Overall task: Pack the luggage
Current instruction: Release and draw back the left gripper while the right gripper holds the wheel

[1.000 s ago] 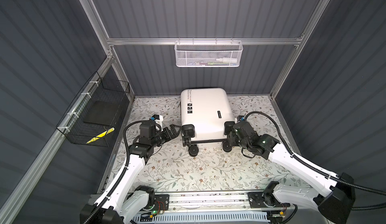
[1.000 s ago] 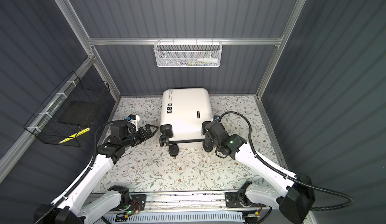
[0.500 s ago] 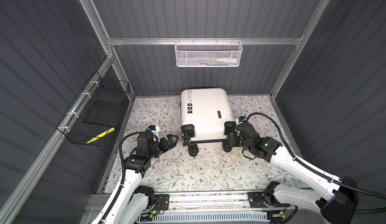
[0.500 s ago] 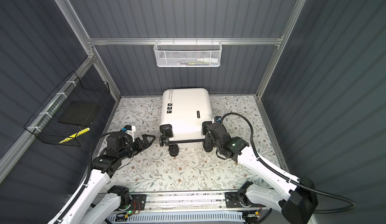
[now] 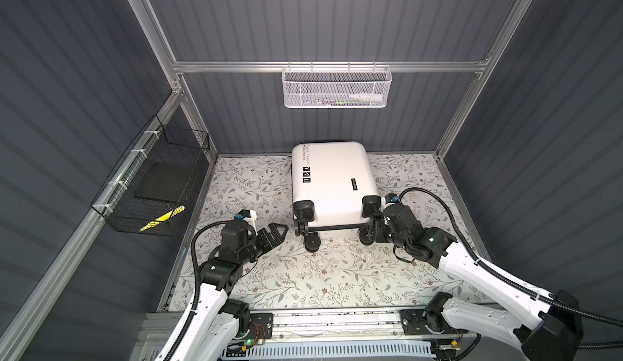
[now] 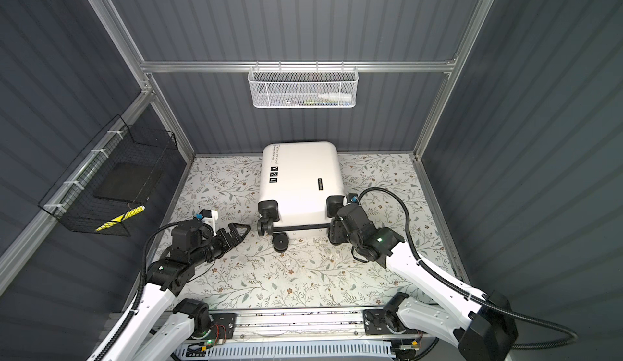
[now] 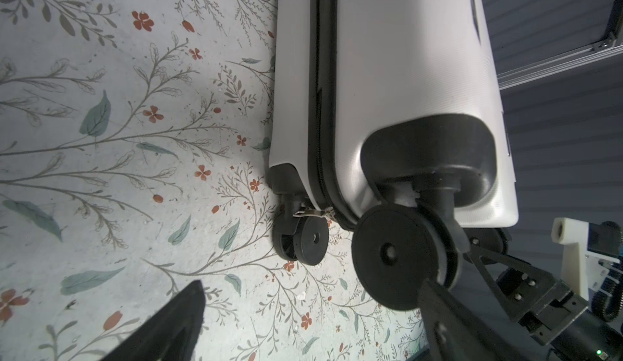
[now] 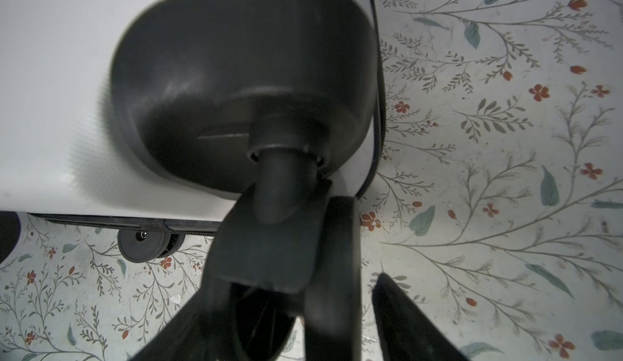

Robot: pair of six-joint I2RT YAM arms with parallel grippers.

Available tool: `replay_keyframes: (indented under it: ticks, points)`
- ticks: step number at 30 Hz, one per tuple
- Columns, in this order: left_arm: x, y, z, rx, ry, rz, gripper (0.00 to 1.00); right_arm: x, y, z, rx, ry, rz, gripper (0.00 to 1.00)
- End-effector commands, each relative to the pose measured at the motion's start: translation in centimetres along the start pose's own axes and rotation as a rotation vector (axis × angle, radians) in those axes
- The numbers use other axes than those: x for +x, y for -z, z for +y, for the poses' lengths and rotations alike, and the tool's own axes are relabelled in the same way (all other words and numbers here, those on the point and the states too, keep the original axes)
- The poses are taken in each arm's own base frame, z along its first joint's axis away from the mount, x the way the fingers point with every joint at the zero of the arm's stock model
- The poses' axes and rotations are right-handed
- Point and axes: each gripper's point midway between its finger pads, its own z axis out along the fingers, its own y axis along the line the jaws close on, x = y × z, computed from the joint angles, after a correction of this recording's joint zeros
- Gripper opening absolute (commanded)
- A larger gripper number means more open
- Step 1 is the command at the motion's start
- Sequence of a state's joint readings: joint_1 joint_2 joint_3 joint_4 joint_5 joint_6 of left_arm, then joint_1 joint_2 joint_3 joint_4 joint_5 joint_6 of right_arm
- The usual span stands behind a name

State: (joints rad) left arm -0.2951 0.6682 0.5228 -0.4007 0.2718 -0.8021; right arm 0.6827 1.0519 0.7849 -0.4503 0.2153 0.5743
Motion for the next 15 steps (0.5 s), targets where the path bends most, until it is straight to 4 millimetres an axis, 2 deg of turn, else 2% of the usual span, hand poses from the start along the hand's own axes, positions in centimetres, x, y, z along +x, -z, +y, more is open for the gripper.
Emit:
replay_keyframes:
  ticks: [1, 6, 11, 15]
  points:
    - [1.6, -0.2, 1.7, -0.058, 0.045, 0.018, 1.0, -0.1, 0.0, -0.1, -0.008, 0.008, -0.015, 0.65]
    - [2.9, -0.7, 2.3, -0.071, 0.023, 0.033, 1.0, -0.2, -0.1, -0.1, -0.005, 0.013, -0.023, 0.6]
    - [3.6, -2.0, 3.2, -0.077, 0.016, 0.053, 1.0, -0.6, -0.4, -0.2, 0.004, 0.021, -0.02, 0.6]
    - [3.6, -2.3, 3.3, -0.061, -0.005, 0.041, 1.0, -1.0, -0.5, -0.1, 0.005, 0.028, -0.019, 0.6]
